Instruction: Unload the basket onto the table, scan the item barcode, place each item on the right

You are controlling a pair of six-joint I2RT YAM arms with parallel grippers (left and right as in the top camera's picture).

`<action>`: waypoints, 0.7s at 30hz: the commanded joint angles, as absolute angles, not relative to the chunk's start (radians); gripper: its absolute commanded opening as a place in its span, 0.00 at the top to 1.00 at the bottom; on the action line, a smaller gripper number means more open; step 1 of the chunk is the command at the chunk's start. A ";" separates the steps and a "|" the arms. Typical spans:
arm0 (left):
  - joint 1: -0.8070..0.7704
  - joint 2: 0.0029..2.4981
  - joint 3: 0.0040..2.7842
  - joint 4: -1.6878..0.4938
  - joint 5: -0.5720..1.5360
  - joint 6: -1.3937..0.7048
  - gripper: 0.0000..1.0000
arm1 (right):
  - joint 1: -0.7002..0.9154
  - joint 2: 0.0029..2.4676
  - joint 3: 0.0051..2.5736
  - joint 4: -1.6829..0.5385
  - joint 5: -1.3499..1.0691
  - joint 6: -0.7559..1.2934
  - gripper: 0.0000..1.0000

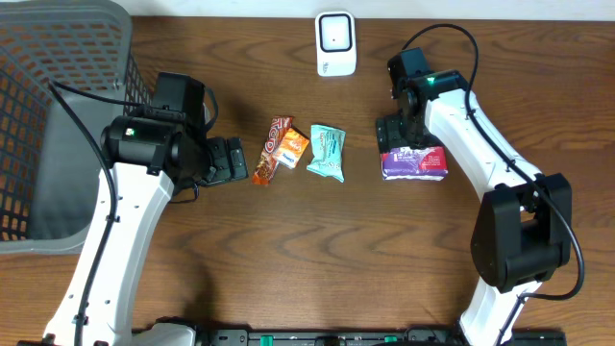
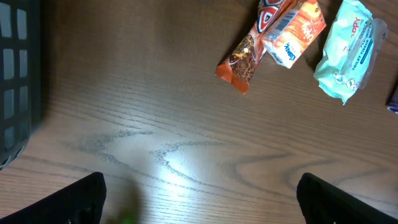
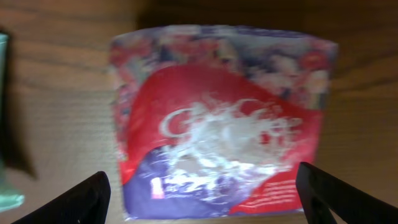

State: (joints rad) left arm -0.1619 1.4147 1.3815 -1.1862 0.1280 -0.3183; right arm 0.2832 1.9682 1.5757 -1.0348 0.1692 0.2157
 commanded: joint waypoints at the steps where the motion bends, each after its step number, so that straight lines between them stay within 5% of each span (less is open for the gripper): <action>1: -0.163 1.420 1.384 -1.192 0.122 -0.331 0.02 | 0.287 1.964 1.598 -1.018 0.263 0.274 0.09; 6: -0.163 1.420 1.384 -1.192 0.122 -0.331 0.02 | 0.287 1.964 1.598 -0.975 0.205 0.276 0.10; 11: -0.163 1.420 1.384 -1.192 0.122 -0.331 0.02 | 0.316 1.964 1.597 -0.968 0.179 0.277 0.27; 21: -0.163 1.420 1.384 -1.192 0.122 -0.331 0.02 | 0.411 1.966 1.534 -0.911 0.302 0.323 0.32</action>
State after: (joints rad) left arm -0.1619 1.4147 1.3815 -1.1862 0.1280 -0.3183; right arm 0.3916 1.9682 1.5620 -0.9154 0.2142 0.2817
